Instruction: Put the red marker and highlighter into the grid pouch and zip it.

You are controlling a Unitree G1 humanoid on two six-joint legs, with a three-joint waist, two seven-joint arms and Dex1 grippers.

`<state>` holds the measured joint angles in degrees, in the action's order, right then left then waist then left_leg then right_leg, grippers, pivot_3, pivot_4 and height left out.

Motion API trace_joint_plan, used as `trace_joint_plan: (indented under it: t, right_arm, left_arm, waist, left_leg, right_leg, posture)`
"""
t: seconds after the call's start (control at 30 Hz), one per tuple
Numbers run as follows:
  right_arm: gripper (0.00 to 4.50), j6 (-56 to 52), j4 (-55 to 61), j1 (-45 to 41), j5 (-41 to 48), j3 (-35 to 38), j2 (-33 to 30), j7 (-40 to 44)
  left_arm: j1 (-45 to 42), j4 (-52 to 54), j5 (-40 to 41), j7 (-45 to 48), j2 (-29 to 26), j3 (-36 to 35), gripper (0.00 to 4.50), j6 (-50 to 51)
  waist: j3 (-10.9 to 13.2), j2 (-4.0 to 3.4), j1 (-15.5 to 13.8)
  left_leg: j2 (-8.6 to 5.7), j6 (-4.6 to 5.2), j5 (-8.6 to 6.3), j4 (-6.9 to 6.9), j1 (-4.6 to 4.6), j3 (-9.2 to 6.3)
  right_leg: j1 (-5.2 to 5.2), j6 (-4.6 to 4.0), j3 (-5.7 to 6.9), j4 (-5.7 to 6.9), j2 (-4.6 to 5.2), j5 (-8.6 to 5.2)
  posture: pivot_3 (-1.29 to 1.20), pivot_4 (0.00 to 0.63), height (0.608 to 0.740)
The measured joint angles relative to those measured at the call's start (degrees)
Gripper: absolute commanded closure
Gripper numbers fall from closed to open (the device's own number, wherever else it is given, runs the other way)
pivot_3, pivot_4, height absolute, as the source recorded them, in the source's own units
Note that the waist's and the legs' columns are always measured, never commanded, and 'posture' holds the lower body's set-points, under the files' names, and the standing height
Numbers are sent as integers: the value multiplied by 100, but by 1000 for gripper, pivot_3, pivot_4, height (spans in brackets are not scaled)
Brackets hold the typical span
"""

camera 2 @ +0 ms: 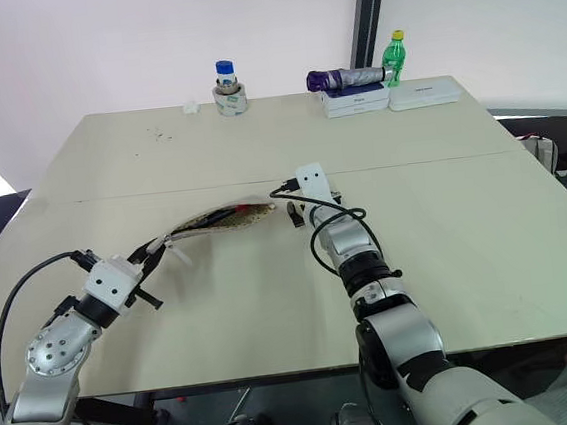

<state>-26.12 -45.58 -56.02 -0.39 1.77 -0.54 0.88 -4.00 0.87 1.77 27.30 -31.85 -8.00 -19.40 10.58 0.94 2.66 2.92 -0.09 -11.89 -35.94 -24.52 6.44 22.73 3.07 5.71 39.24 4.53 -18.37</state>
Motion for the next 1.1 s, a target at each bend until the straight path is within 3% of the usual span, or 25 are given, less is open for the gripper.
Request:
trace_joint_plan:
  t: [0.07, 0.17, 0.27, 0.5, 0.7, 0.83, 1.1]
  right_arm:
    - [1037, 52, -71, -12, 36, 32, 34, -14]
    - [2677, 92, -146, -38, 72, 52, 30, -18]
    - [3897, 111, -156, -39, 71, 55, -20, -27]
    - [3883, 101, -60, 55, 68, 111, -342, -27]
    - [3883, -240, 725, 479, 69, 11, -549, 311]
    - [3883, -793, 1807, 990, 79, -190, -987, 868]
    - [3884, -2911, 5550, 2918, 862, -364, -2601, 2497]
  left_arm:
    - [-1, 0, -1, 0, 0, 0, 4500, 2]
    - [-1, 0, -1, 0, -1, 0, 4500, 4]
    - [-6, 0, -1, 0, -1, 1, 4500, 5]
    - [-37, -1, -2, 0, 13, 35, 4500, 5]
    - [-124, -2, -4, 12, 26, 57, 4500, 3]
    - [-126, -6, -3, 24, 23, 58, 4500, 3]
    - [-94, -34, 4, 82, 12, 58, 4500, -21]
  waist:
    - [0, 0, -6]
    - [0, 0, -30]
    - [0, 0, -33]
    - [0, 0, -28]
    - [0, 0, -23]
    - [1, -1, -33]
    - [2, -2, -64]
  left_leg:
    - [-1, 1, -1, -1, 0, 0]
    - [-2, 1, -1, -2, 0, -1]
    - [-4, 1, -1, -3, -1, -1]
    - [-3, 1, -1, -3, 0, -1]
    - [-3, 2, -1, -1, -2, -1]
    - [-2, 3, -2, -1, -8, -2]
    - [-1, 6, -5, 1, -13, -5]
  right_leg:
    - [-1, 0, 0, -1, 1, 0]
    - [-3, 0, 0, -1, 2, 0]
    - [-5, 0, 0, -2, 5, 0]
    - [-4, 0, 0, -2, 4, 0]
    - [-2, 0, 0, -3, 4, 0]
    - [2, 0, 0, -5, 4, 0]
    - [7, 1, 1, -12, 3, -1]
  posture:
    - [0, 150, 737]
    - [0, 150, 737]
    - [0, 150, 737]
    - [0, 150, 737]
    - [0, 150, 737]
    - [0, 150, 737]
    - [0, 150, 737]
